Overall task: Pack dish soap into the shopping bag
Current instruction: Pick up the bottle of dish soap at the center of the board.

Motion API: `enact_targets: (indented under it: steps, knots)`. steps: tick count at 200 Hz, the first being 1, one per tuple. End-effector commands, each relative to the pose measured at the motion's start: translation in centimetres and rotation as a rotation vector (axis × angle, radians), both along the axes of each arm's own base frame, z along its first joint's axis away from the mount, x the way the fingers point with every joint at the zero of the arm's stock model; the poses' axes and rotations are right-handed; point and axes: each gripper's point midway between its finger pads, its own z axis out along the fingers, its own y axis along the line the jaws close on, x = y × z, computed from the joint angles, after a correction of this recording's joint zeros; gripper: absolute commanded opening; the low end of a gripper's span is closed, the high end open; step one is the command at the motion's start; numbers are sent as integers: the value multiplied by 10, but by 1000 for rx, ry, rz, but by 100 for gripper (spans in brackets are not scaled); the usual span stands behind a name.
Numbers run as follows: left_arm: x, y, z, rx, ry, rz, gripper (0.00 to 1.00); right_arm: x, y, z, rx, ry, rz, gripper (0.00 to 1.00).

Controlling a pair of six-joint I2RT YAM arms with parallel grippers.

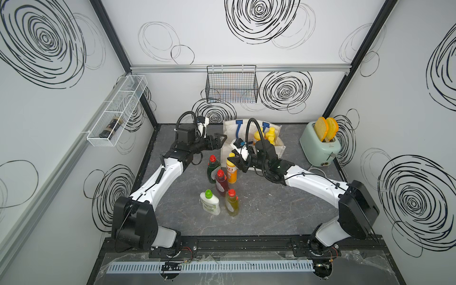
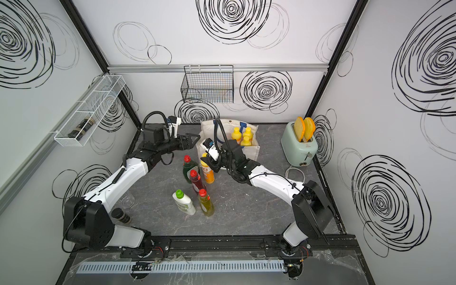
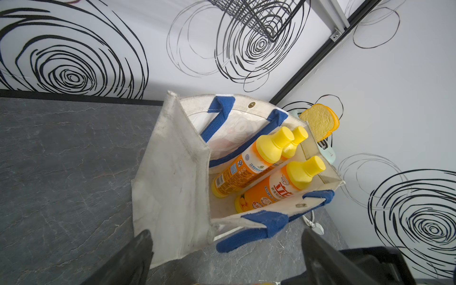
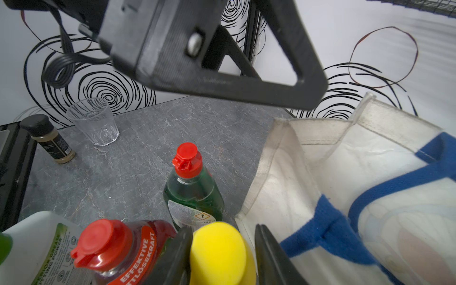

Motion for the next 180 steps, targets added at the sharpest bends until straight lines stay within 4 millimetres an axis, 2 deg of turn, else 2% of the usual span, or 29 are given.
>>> enact_targets:
  steps: [1, 28, 64, 144, 180]
  knots:
    - [1, 1, 25, -18, -80, -7, 96, 4, 5, 9, -21, -45, -3, 44]
    - [1, 2, 25, -10, -84, -2, 96, 3, 9, 7, -30, -45, 3, 37]
    - [1, 1, 24, -3, -83, -1, 96, 3, 11, 5, -43, -42, 4, 33]
    - [1, 0, 24, 7, -85, -1, 96, 7, 8, -2, -95, -40, -18, 37]
    - [0, 0, 24, 9, -85, -2, 96, 7, 7, -3, -120, -36, -22, 27]
